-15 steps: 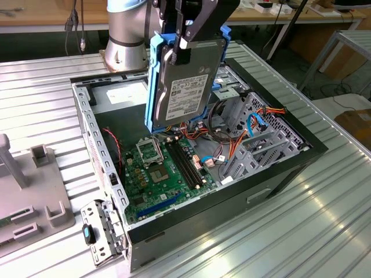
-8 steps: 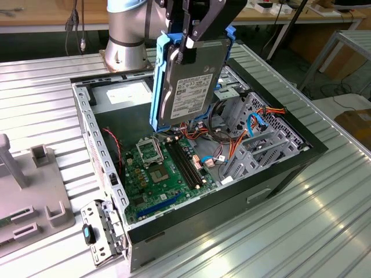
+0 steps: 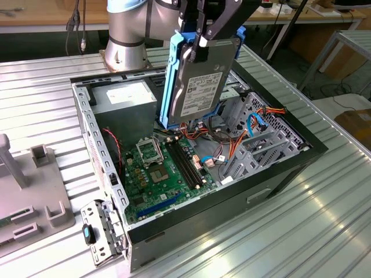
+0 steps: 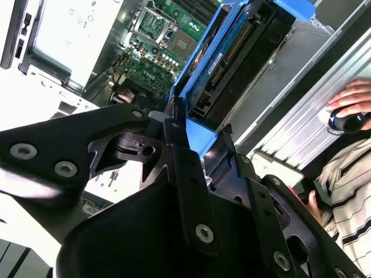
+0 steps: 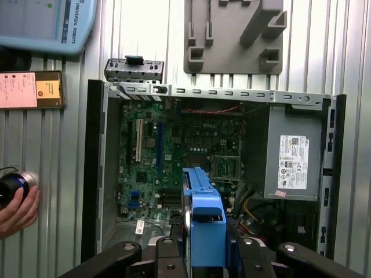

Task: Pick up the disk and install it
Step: 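Pick up the disk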

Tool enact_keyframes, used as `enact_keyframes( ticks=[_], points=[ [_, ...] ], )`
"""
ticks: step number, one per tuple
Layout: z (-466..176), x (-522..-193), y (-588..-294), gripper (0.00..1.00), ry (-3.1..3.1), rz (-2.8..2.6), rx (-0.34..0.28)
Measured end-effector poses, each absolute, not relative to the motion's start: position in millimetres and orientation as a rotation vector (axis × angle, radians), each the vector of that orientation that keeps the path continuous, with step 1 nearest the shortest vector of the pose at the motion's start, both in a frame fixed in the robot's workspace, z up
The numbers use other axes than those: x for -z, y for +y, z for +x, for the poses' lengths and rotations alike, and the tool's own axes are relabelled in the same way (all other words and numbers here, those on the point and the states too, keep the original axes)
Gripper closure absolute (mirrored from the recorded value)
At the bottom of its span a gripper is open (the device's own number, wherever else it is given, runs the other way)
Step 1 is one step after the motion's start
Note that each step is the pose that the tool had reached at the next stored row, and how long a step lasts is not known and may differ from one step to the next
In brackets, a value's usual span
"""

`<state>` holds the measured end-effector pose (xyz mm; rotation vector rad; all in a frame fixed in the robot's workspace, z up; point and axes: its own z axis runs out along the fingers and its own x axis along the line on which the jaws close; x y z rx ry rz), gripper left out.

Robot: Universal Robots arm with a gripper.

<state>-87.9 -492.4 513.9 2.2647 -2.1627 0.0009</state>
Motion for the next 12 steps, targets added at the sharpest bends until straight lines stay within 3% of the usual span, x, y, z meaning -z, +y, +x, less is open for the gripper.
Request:
enact_keyframes(
  ticks=[12],
  points=[
    [-86.4, -513.8, -492.4, 0.64, -2.163, 2.265, -0.001]
  ],
)
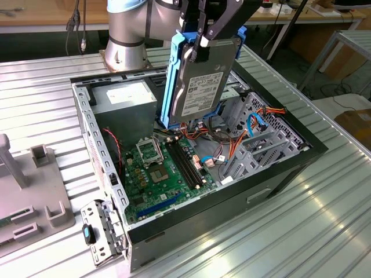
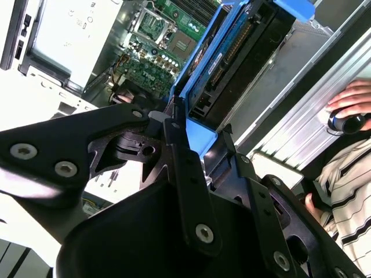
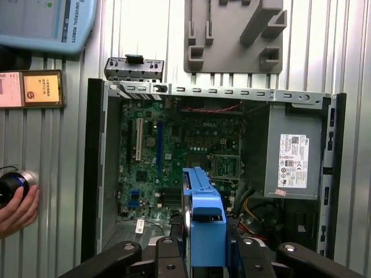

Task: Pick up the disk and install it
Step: 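Pick up the disk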

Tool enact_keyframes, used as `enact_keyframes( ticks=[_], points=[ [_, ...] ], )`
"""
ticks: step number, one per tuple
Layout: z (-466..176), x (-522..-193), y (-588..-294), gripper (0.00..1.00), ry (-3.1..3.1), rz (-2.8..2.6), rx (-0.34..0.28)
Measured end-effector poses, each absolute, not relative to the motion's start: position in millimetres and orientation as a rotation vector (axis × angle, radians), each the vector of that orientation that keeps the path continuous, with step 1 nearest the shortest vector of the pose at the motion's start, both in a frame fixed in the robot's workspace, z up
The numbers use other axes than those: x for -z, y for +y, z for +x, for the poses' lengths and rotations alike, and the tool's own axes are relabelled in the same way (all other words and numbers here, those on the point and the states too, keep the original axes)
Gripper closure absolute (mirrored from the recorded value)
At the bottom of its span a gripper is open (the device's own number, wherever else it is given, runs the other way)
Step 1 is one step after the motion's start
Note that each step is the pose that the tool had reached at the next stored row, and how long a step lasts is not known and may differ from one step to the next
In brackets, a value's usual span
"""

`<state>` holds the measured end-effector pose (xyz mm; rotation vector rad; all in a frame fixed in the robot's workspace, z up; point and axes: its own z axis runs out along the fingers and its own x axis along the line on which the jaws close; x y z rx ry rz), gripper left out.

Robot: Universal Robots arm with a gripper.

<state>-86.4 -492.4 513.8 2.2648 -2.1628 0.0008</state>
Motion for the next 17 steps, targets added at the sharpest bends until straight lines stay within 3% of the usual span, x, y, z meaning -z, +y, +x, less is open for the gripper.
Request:
enact_keyframes(
  ticks=[17],
  points=[
    [-85.4, -513.6, -509.9, 0.64, -2.163, 2.265, -0.001]
  ],
)
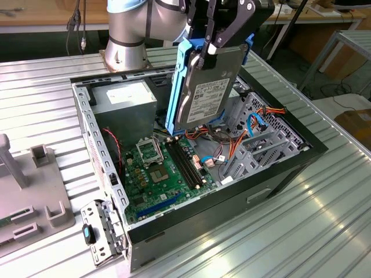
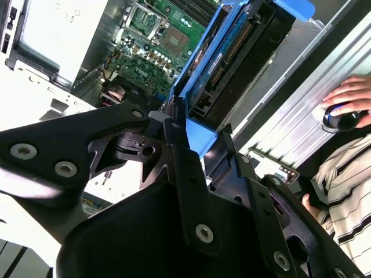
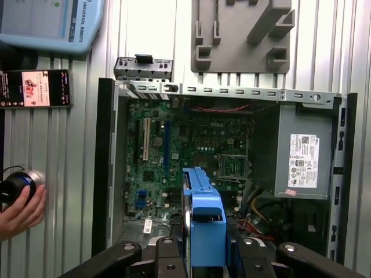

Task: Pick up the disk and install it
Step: 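Pick up the disk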

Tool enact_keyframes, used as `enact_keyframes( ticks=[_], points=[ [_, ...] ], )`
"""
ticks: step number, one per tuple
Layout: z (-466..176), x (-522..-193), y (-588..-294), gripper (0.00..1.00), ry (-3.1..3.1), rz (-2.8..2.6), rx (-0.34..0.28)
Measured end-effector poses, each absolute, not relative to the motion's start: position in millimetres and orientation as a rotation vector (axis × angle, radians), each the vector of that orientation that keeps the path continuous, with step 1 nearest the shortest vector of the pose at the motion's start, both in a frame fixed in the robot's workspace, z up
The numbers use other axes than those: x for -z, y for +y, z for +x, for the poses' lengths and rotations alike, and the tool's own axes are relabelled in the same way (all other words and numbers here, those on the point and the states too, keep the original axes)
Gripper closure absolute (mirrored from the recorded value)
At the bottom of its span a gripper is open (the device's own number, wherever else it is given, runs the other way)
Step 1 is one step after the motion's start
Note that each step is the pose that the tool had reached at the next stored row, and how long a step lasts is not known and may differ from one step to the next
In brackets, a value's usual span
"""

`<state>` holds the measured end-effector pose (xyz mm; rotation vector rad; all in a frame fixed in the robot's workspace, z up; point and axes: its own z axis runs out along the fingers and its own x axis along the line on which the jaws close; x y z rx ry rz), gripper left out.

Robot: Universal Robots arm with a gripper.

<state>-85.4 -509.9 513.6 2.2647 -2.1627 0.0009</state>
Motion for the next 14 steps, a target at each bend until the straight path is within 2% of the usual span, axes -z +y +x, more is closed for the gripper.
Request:
enact_keyframes(
  ticks=[14],
  points=[
    [-71.9, -513.1, -511.2, 0.64, -2.163, 2.264, -0.001]
  ],
)
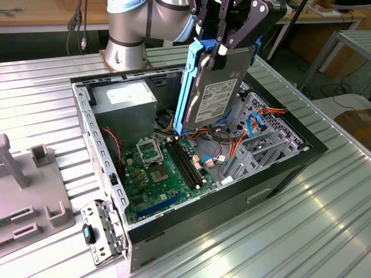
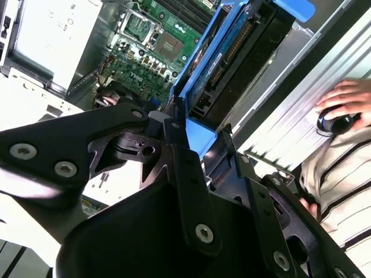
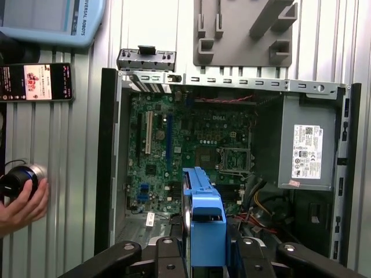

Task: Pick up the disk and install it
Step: 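Pick up the disk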

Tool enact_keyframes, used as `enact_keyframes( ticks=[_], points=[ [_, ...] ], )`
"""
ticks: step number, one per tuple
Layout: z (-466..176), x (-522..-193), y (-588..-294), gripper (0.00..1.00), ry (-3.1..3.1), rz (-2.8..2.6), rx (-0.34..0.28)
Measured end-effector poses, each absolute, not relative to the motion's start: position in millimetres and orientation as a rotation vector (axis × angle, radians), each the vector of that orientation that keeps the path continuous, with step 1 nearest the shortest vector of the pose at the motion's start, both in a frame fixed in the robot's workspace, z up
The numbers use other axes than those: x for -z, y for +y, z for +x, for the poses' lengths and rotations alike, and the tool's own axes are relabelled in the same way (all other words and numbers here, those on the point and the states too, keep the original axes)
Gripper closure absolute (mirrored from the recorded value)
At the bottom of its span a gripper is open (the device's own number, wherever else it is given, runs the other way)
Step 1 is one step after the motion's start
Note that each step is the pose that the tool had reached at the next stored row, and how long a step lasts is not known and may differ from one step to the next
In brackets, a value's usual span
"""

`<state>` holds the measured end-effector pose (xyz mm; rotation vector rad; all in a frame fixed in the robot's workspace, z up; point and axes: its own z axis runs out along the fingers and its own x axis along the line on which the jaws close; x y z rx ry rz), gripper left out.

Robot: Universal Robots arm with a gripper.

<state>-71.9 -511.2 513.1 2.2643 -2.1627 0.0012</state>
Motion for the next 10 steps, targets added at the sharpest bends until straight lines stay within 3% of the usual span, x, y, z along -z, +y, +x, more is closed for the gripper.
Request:
enact_keyframes(
  ticks=[10],
  points=[
    [-71.3, -513.1, -512.4, 0.64, -2.162, 2.265, -0.001]
  ],
)
